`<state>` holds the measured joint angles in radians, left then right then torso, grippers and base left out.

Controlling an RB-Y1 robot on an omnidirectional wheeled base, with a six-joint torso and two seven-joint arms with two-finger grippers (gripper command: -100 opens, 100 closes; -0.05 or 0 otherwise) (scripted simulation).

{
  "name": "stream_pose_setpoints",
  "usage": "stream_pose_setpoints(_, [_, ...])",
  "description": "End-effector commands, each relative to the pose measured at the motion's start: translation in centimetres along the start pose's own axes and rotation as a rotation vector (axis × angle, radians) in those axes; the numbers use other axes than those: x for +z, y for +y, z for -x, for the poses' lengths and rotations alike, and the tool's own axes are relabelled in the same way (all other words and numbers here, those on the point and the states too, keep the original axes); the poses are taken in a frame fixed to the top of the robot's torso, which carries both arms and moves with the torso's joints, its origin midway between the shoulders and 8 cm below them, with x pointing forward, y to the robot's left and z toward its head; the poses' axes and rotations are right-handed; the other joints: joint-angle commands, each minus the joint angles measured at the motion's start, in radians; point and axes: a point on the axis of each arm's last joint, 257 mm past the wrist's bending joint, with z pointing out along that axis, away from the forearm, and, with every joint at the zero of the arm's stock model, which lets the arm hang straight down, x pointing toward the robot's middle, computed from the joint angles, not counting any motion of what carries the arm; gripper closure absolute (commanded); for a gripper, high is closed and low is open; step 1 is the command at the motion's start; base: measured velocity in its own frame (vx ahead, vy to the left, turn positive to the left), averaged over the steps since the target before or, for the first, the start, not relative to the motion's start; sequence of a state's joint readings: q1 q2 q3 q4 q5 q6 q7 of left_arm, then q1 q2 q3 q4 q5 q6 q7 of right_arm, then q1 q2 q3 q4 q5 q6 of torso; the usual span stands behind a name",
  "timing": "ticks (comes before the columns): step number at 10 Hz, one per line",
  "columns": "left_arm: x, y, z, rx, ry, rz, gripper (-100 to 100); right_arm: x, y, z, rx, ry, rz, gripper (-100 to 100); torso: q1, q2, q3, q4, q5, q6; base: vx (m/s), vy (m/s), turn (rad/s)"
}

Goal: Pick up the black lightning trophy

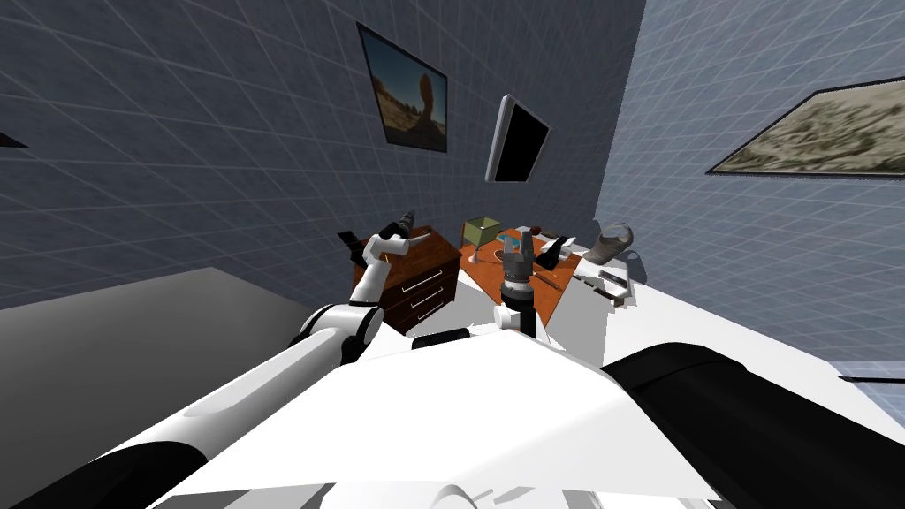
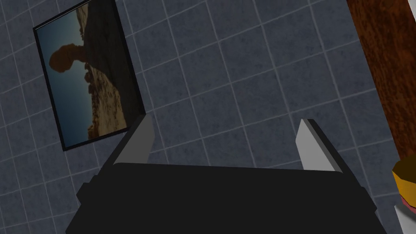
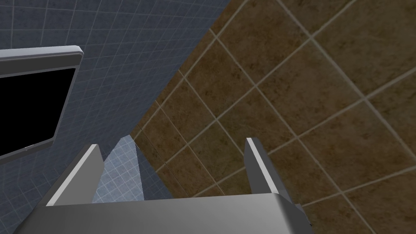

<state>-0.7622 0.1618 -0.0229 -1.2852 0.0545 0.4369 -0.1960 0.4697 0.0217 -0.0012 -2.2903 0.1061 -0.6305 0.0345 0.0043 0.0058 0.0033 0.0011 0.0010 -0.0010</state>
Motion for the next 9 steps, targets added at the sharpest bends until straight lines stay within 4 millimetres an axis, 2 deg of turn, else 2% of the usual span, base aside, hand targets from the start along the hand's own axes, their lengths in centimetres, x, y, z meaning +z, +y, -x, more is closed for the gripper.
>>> stream_pose_setpoints(1, [0.8, 0.7, -0.5, 0.018, 0.014, 0.049, -100, 0.0, 0.0, 0.0, 0.0, 0.0, 0.0, 0, 0.0, 0.0, 0.0, 0.0, 0.0, 0.0, -0.096, 0.07, -0.029])
stream_pose_setpoints(2, [0.8, 1.5, -0.6, 0.018, 0.016, 0.064, -100, 0.0, 0.0, 0.0, 0.0, 0.0, 0.0, 0, 0.0, 0.0, 0.0, 0.0, 0.0, 0.0, -0.041, 0.038, -0.002])
stream_pose_setpoints(3, [1.6, 1.1, -1.1, 0.052, 0.03, 0.101, -100, 0.0, 0.0, 0.0, 0.0, 0.0, 0.0, 0, -0.001, -0.002, -0.001, 0.0, 0.0, 0.0, -0.1, 0.075, -0.031])
stream_pose_setpoints(5, [1.9, 2.7, -1.4, 0.054, 0.038, 0.141, -100, 0.0, 0.0, 0.0, 0.0, 0.0, 0.0, 0, 0.001, 0.001, 0.001, 0.0, 0.0, 0.0, -0.073, 0.067, -0.02])
stream_pose_setpoints(7, [2.6, 2.8, -1.9, 0.092, 0.056, 0.197, -100, 0.0, 0.0, 0.0, 0.0, 0.0, 0.0, 0, 0.001, -0.001, -0.001, 0.0, 0.0, 0.0, -0.077, 0.081, -0.03])
stream_pose_setpoints(8, [2.7, 3.9, -2.0, 0.092, 0.059, 0.219, -100, 0.0, 0.0, 0.0, 0.0, 0.0, 0.0, 0, 0.001, 0.0, 0.0, 0.0, 0.0, 0.0, -0.048, 0.032, -0.003])
stream_pose_setpoints(9, [3.0, 3.5, -2.3, 0.129, 0.071, 0.254, -100, 0.0, 0.0, 0.0, 0.0, 0.0, 0.0, 0, -0.001, -0.002, -0.001, 0.0, 0.0, 0.0, -0.104, 0.067, -0.028])
